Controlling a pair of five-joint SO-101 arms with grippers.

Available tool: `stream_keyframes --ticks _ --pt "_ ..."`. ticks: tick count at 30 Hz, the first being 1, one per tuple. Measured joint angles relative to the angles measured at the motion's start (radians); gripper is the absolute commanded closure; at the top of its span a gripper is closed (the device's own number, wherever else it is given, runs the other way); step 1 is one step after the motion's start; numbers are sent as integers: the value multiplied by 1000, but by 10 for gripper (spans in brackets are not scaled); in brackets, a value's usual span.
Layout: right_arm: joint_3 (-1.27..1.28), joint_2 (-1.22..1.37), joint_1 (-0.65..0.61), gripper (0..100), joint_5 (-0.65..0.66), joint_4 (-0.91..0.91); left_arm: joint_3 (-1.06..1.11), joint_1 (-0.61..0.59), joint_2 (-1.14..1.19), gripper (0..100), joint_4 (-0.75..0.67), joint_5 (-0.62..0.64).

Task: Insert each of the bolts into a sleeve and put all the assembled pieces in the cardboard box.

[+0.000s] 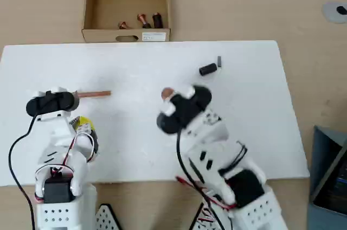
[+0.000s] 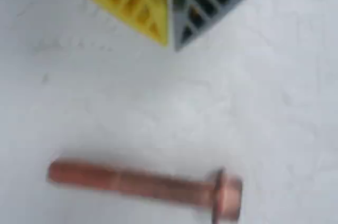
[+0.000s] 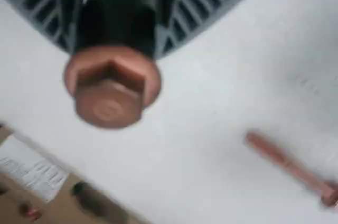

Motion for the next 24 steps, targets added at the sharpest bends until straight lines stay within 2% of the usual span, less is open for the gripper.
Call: stream_keyframes --ticks 7,18,24 --pt "-356 526 51 990 0 -123 60 0 0 998 0 0" --pt "-1099 1382 158 990 0 -130 80 0 0 997 0 0" --pt "-1519 1789 163 990 44 -130 80 0 0 997 0 0"
